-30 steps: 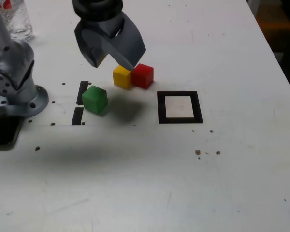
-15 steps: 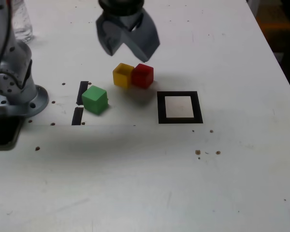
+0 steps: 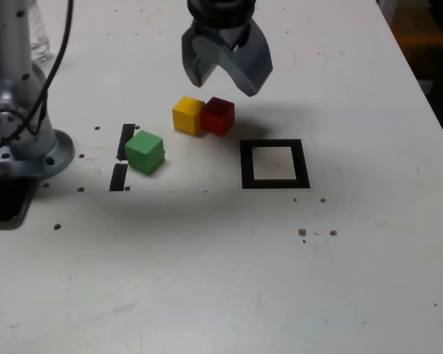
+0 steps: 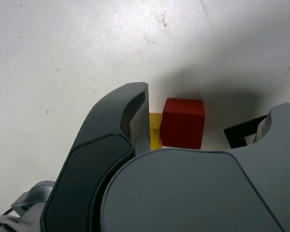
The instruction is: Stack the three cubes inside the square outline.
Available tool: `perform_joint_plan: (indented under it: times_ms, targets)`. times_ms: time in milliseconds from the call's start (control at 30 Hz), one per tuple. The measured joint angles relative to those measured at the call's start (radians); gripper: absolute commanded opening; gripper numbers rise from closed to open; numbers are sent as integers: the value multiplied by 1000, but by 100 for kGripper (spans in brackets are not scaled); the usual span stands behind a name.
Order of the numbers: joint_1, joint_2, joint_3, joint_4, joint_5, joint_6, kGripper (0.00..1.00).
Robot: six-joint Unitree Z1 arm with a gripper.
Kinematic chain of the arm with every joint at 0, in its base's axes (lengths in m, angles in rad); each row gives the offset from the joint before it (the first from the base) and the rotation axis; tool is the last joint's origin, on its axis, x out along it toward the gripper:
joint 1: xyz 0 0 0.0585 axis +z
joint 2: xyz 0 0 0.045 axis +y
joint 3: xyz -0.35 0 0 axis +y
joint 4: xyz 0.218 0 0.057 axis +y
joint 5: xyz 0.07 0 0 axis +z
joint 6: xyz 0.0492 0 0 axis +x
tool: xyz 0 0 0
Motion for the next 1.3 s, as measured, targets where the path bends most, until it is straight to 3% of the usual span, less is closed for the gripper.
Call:
perform_joint_plan:
  times_ms: [633,1300]
  targets:
    - [64,66,-10,-36,-6,0,90]
    - [74,65,86,-62,-92,5,89]
